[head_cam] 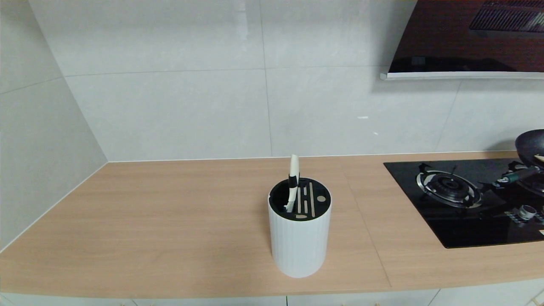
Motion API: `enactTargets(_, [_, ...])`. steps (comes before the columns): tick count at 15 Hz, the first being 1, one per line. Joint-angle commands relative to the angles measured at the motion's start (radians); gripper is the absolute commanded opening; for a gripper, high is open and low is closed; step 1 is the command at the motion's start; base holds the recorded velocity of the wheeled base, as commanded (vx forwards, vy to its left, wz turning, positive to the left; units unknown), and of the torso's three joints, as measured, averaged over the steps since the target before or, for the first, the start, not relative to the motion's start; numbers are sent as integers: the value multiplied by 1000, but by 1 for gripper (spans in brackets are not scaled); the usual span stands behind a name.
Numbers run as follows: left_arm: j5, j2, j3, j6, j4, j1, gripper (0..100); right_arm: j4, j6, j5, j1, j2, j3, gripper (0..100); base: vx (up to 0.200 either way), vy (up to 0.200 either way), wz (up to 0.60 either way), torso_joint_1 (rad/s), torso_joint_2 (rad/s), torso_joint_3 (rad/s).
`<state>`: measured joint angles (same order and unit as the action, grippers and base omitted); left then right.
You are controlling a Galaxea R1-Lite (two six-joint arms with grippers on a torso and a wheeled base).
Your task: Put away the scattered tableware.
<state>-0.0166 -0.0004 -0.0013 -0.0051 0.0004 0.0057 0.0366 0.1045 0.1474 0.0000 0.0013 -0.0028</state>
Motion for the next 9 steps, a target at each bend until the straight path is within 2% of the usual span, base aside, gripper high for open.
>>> enactTargets(1, [0,2,0,-1,0,0,100,-3,-40,-14,2,2,1,100,0,0,0,0,0,0])
enactTargets(3, [0,2,0,-1,0,0,100,-47,-158,-118,2,2,0,100,0,0,0,0,0,0])
enactTargets(9, [0,2,0,-1,0,0,100,-38,-109,-117,2,2,1,100,0,0,0,0,0,0])
